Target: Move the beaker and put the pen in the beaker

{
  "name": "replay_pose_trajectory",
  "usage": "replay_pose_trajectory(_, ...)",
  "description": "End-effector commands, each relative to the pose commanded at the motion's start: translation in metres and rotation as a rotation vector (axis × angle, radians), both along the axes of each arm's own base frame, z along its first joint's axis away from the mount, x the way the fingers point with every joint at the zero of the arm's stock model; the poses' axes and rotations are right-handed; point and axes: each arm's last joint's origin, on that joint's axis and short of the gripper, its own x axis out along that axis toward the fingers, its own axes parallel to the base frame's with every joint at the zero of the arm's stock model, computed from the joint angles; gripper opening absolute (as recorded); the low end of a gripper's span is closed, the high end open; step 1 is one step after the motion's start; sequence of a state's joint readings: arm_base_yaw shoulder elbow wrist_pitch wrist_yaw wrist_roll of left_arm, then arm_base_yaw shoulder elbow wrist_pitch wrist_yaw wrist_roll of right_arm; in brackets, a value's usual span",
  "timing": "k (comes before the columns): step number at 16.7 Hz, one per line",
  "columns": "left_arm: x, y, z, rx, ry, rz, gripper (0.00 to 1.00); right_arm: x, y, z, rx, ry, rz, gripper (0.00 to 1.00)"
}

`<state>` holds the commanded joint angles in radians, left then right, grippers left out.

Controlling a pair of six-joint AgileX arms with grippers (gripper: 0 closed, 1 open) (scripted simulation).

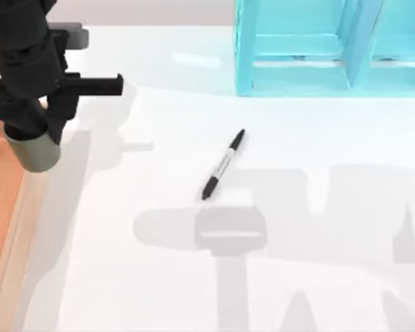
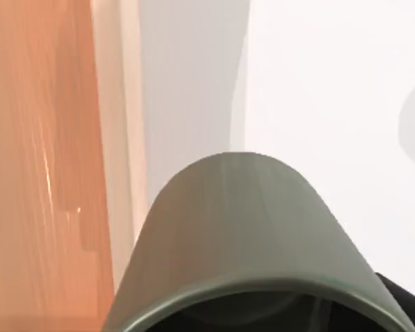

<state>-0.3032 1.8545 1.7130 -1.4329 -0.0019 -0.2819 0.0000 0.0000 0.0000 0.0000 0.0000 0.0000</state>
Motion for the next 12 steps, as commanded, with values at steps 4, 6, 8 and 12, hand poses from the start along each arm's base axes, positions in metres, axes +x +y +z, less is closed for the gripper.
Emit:
replay_pose_trajectory(4, 0.028, -0.050, -0.042, -0.002, -0.014, -0.001, 0.00, 0.000, 0.000, 0.000, 0.000, 0.000, 0.000, 1.00)
replay_pose_trajectory(6, 0.036, -0.072, -0.062, -0.004, -0.022, -0.003, 0.00, 0.000, 0.000, 0.000, 0.000, 0.000, 0.000, 1.00)
replay_pose_trajectory(8, 0.038, -0.083, -0.070, -0.007, -0.029, -0.003, 0.00, 0.000, 0.000, 0.000, 0.000, 0.000, 0.000, 1.00)
replay_pose_trajectory(12, 0.038, -0.081, -0.073, -0.006, -0.022, 0.000, 0.00, 0.000, 0.000, 0.000, 0.000, 0.000, 0.000, 1.00)
